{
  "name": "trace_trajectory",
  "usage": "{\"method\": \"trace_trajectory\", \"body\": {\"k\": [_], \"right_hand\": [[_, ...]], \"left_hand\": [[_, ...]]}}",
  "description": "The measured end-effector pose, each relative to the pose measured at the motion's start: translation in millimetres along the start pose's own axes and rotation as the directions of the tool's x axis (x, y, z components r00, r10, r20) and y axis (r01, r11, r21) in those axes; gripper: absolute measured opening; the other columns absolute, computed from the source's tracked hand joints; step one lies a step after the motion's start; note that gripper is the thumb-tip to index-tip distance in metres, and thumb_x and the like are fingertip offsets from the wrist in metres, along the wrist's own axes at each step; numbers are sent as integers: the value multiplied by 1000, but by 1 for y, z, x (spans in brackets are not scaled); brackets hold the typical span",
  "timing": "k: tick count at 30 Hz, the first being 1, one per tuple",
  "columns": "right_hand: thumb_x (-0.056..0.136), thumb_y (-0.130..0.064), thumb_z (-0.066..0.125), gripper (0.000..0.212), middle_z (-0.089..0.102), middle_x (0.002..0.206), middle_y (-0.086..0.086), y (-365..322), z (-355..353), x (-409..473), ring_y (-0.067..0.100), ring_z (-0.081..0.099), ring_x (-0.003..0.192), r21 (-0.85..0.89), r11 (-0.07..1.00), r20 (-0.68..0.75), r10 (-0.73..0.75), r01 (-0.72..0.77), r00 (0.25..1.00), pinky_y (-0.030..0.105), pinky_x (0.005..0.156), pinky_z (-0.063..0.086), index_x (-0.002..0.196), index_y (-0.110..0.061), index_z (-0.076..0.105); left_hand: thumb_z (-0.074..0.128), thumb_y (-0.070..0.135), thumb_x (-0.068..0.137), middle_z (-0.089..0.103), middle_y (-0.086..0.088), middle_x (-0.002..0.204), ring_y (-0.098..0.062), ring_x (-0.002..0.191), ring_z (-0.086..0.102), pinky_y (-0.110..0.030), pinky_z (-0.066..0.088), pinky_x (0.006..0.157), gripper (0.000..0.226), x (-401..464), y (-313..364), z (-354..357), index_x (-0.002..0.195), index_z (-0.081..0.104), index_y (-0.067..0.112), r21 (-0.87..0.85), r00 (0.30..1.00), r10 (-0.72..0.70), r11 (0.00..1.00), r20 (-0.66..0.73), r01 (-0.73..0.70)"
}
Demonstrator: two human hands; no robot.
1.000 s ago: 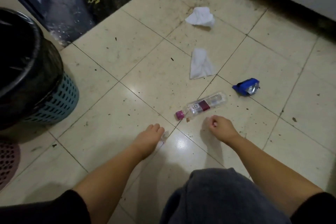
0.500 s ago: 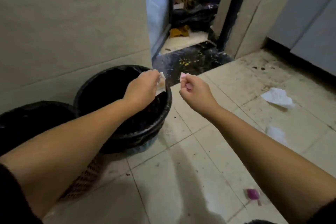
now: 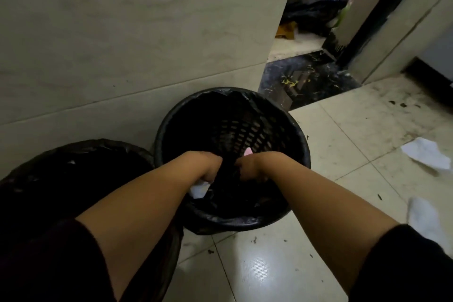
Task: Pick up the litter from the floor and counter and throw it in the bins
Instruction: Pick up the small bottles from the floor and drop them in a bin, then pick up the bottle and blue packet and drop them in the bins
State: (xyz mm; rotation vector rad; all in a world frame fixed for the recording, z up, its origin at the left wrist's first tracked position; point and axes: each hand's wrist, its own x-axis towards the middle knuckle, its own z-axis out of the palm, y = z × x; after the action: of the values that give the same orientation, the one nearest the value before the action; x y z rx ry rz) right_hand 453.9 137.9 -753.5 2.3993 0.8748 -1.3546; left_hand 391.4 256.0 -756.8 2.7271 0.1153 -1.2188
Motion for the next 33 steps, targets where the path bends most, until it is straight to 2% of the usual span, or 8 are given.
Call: {"method": "trace_trajectory", "body": {"k": [2,5,9,13,19,24,30,33], "right_hand": [[91,-17,51,47,50,131,18,2,-3,-5,37,54,117,72,997,34,-15,13,999,44,95,48,137,-7,43],[91,-18,51,40,58,127,15,17,-33,-32,36,59,111,197,978,-196,-34,74,980,40,90,51,130,-13,52],[91,-12,48,32,68,117,15,52,-79,-86,29,66,95,289,925,-629,-12,248,778,33,87,50,119,-10,63],[91,-14,46,27,70,97,10,131,-78,-125,20,62,72,398,881,-773,172,257,610,32,73,54,109,-12,66],[90,-11,42,33,69,111,16,289,26,-172,31,66,97,519,855,-667,385,26,638,35,83,51,115,-10,63],[93,-15,40,36,64,119,14,421,162,-204,29,61,100,604,778,-506,544,-175,670,29,74,41,124,-13,57],[88,-8,49,60,37,144,14,534,343,-208,32,48,123,617,682,-242,640,-394,730,40,97,46,144,-23,32],[92,-20,54,72,10,158,12,556,398,-200,35,24,140,547,714,-173,608,-438,775,46,108,40,150,-30,12]], "left_hand": [[59,23,92,47,-15,140,-32,121,53,-33,42,80,56,-4,-2,-7,142,37,8,29,999,25,999,23,-26],[54,23,93,52,-17,131,-33,114,55,-36,45,79,42,-15,-5,-41,131,43,9,59,991,80,996,-106,-74],[47,18,91,56,-17,125,-36,112,56,-42,48,81,31,-26,18,-95,121,49,10,120,898,114,990,-424,-69],[42,15,92,58,-17,119,-37,109,57,-42,47,81,21,-23,96,-135,111,52,11,72,709,165,985,-686,-159],[39,15,95,58,-11,120,-32,107,56,-42,49,85,26,-3,265,-111,118,51,13,144,650,344,929,-677,-341],[42,19,94,56,-11,122,-32,109,55,-36,42,78,29,32,413,-38,122,49,13,182,729,444,892,-521,-413],[47,41,94,53,-10,126,-29,113,54,-39,46,84,46,59,540,79,131,42,15,204,837,502,862,-218,-464],[54,53,86,47,-9,136,-28,122,49,-41,45,94,70,74,559,132,143,30,21,175,883,459,881,-95,-439]]}}
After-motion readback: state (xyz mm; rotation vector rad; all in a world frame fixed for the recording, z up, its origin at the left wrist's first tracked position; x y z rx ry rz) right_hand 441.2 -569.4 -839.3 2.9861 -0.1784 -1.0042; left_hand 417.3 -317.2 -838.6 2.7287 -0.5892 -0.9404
